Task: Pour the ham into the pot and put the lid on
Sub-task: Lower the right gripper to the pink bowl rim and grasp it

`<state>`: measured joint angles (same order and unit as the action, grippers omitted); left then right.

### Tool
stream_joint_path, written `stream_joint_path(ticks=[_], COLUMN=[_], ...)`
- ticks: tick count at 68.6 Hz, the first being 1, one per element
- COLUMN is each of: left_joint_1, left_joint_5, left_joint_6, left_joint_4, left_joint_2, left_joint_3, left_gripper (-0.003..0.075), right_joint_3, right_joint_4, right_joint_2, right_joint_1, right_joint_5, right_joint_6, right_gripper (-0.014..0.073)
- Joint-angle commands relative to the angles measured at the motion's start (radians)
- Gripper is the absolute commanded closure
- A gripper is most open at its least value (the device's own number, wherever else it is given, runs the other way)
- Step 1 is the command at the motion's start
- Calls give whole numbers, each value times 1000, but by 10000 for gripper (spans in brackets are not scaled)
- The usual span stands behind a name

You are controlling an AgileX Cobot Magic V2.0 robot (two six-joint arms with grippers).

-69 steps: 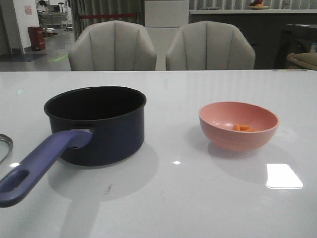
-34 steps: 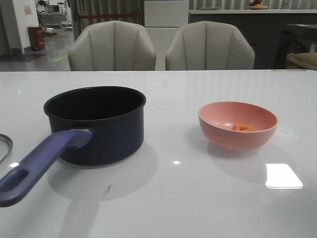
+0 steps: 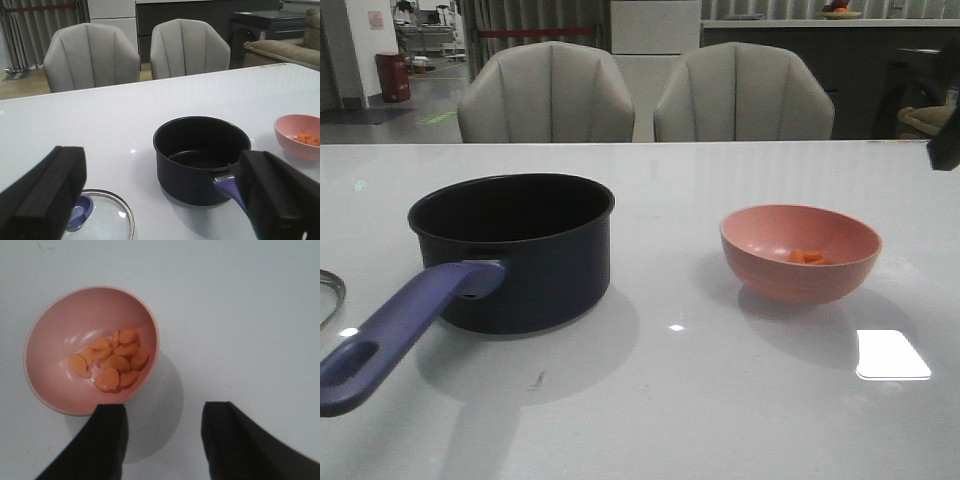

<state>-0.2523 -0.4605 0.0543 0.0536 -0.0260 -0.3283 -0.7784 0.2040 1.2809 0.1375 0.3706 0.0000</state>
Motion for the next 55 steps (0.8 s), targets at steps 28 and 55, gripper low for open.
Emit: stream_joint_path(ticks=[28, 55], left_joint_1=[-7, -7], left_joint_5=[70, 70], left_joint_6=[-3, -3], left_joint_4=[10, 10], left_joint_2=[-13, -13], left_joint_3=[-26, -26], left_gripper=[82, 82], right_joint_3=[-320, -478], right_joint_4=[62, 65], right_joint_2=[415, 523], right_joint_1=[-3, -3], right_joint_5=[36, 170], right_joint_6=[0, -21], right_gripper=[138, 442])
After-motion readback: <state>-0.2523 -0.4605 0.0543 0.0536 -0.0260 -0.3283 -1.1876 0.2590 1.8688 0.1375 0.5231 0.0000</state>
